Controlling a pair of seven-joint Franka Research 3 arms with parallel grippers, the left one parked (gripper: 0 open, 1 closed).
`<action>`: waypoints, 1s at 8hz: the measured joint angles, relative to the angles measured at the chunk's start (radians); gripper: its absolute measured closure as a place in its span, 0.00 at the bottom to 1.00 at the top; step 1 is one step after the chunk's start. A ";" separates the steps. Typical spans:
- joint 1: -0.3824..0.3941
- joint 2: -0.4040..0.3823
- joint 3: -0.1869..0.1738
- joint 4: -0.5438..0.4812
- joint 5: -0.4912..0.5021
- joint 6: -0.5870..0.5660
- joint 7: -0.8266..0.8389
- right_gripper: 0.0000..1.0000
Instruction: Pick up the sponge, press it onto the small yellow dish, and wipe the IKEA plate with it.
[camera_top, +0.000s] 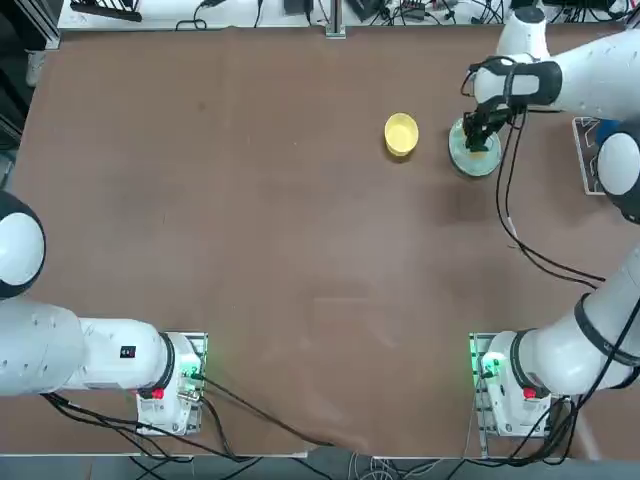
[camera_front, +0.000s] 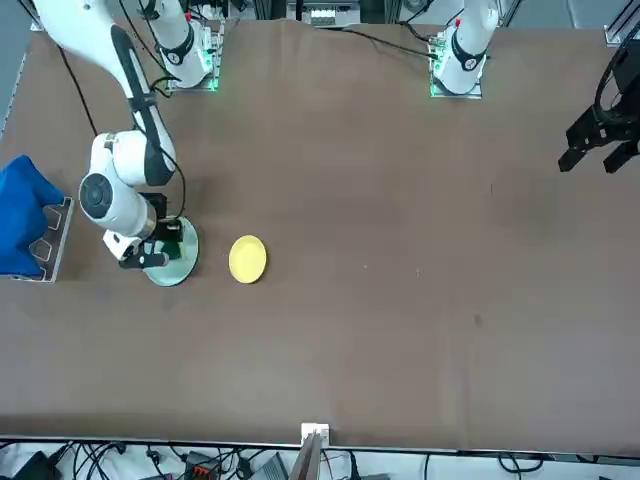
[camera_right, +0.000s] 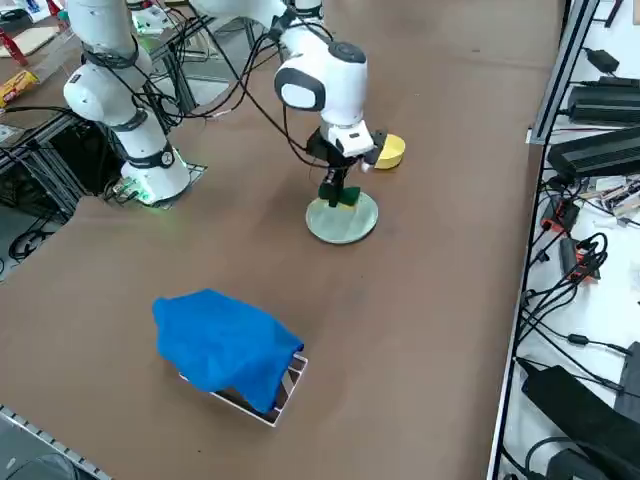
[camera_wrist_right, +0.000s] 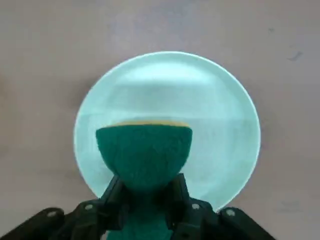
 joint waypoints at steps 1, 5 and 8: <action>-0.007 0.005 0.000 -0.007 0.000 0.017 -0.003 0.61; -0.020 0.034 0.000 -0.049 0.000 0.121 -0.020 0.61; -0.022 0.038 0.000 -0.084 0.000 0.161 -0.036 0.61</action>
